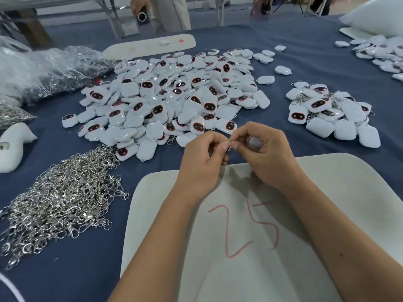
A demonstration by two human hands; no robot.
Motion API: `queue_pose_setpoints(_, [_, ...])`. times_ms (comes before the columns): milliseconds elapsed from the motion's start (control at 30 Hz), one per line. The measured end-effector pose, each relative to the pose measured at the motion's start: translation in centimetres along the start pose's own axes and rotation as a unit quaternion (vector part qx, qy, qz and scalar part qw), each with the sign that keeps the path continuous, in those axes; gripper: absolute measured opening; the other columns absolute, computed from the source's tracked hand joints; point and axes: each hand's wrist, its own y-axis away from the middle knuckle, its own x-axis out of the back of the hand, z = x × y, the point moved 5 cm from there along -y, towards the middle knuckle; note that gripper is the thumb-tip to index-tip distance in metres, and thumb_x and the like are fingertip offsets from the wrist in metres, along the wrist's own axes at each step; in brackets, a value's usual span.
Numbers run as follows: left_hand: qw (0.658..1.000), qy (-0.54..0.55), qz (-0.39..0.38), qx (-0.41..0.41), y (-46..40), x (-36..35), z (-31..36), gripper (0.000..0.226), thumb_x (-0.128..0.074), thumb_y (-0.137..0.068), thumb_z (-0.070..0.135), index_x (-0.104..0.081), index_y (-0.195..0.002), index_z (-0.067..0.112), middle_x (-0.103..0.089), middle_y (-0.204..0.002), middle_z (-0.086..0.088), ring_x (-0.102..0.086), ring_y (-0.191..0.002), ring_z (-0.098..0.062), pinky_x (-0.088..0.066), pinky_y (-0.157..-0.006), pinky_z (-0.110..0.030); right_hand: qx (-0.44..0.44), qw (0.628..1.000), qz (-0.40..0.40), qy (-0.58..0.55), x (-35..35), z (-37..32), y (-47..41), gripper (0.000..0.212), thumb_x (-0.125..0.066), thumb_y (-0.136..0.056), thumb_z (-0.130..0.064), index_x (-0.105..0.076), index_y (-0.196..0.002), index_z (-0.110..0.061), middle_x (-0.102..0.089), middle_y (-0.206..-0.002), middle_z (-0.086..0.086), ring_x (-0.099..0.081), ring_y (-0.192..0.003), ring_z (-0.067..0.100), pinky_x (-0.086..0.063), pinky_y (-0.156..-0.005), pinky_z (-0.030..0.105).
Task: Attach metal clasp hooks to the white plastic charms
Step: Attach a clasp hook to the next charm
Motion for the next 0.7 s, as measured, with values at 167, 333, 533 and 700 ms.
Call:
queue_pose_setpoints(167, [0.997,-0.055,0.037,-0.046,0.1,-0.2,0.5,0.014,-0.055,-0.099,0.004,-0.063,-0.088,0.008,-0.064,-0.078,-0.001,-0.062,-0.071,-0.017,-0.055,-0.069,-0.042,0.029,0.999,0.026,0.015,0.1,-0.6,0.1,0.011,-0.074,-0.090,0.005,-0.072,-0.088,-0.006,-0.070,-0.086,0.002,-0.065,-0.082,0.019,-0.054,-0.081,0.035])
queue_pose_setpoints(333, [0.989,-0.087,0.076,-0.092,0.2,0.0,0.9,0.012,-0.058,-0.099,0.004,-0.063,-0.089,0.009,-0.064,-0.081,-0.001,-0.063,-0.076,-0.021,-0.052,-0.071,-0.039,0.045,0.997,0.045,0.030,0.2,-1.0,0.2,0.012,-0.073,-0.089,0.006,-0.071,-0.088,-0.006,-0.068,-0.085,0.002,-0.063,-0.081,0.019,-0.053,-0.078,0.035])
queue_pose_setpoints(533, [0.975,-0.163,0.071,-0.134,0.2,0.2,1.6,0.012,-0.061,-0.098,0.004,-0.065,-0.087,0.007,-0.059,-0.082,0.000,-0.056,-0.076,-0.020,-0.042,-0.069,-0.025,0.055,0.996,0.053,0.050,0.2,-1.2,0.3,0.012,-0.073,-0.089,0.005,-0.070,-0.089,-0.006,-0.064,-0.084,-0.003,-0.062,-0.081,0.019,-0.052,-0.074,0.038])
queue_pose_setpoints(700, [0.966,-0.185,0.091,-0.158,0.3,0.4,2.2,0.014,-0.062,-0.096,0.000,-0.065,-0.085,0.007,-0.055,-0.083,0.006,-0.049,-0.076,-0.011,-0.034,-0.070,-0.014,0.076,0.993,0.066,0.063,0.2,-1.4,0.4,0.014,-0.072,-0.090,0.006,-0.069,-0.089,-0.008,-0.061,-0.083,-0.007,-0.059,-0.077,0.017,-0.049,-0.067,0.037])
